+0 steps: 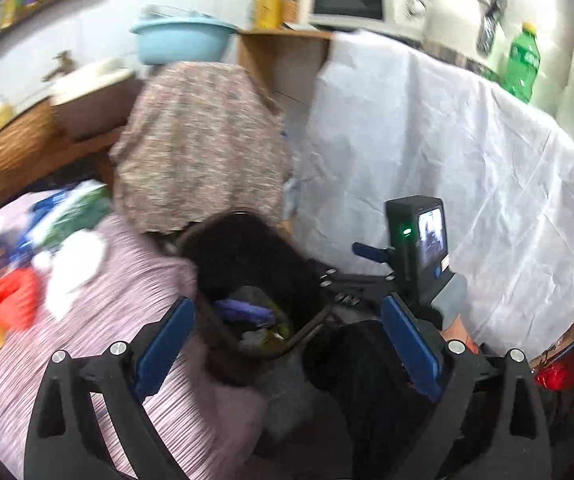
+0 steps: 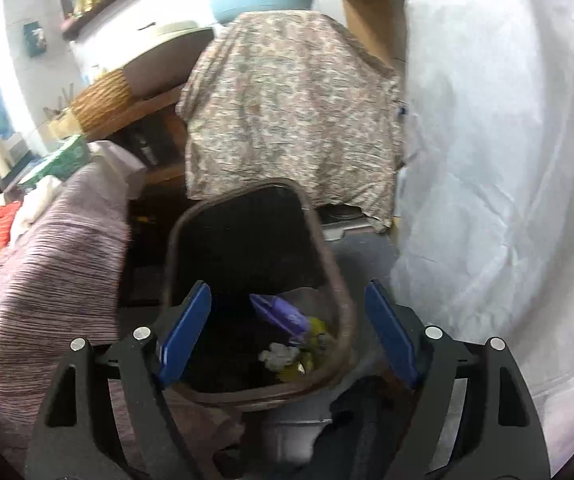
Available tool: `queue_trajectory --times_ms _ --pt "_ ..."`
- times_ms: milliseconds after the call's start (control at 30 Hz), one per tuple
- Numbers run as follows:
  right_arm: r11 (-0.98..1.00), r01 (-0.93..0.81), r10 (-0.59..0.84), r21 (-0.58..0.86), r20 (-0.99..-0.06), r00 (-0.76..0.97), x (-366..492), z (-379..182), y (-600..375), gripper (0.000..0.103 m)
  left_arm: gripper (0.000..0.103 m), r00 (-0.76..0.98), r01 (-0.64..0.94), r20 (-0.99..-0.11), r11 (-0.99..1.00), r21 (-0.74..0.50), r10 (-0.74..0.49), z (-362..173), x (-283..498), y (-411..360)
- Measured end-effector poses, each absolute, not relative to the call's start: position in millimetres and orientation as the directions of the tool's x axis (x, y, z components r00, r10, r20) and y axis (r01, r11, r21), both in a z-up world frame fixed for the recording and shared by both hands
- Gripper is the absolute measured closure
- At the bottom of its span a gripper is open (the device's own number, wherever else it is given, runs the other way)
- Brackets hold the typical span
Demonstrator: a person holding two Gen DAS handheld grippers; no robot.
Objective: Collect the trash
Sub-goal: 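Return to the table and grasp the juice bottle with the left tool, then grasp the white tissue with the right tool while the left tool holds the bottle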
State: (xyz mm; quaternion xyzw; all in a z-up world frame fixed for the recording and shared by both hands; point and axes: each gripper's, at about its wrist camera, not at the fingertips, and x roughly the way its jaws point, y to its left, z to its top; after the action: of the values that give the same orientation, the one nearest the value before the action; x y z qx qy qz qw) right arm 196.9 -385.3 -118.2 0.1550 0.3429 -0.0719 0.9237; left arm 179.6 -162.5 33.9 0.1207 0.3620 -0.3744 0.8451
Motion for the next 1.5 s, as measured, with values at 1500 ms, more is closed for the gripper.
queue_trajectory --times_ms 1500 --pt "0.949 -0.3 0.297 0.1 -0.61 0.735 230 -40 -187 0.016 0.042 0.346 0.692 -0.911 0.717 0.087 -0.223 -25 210 -8"
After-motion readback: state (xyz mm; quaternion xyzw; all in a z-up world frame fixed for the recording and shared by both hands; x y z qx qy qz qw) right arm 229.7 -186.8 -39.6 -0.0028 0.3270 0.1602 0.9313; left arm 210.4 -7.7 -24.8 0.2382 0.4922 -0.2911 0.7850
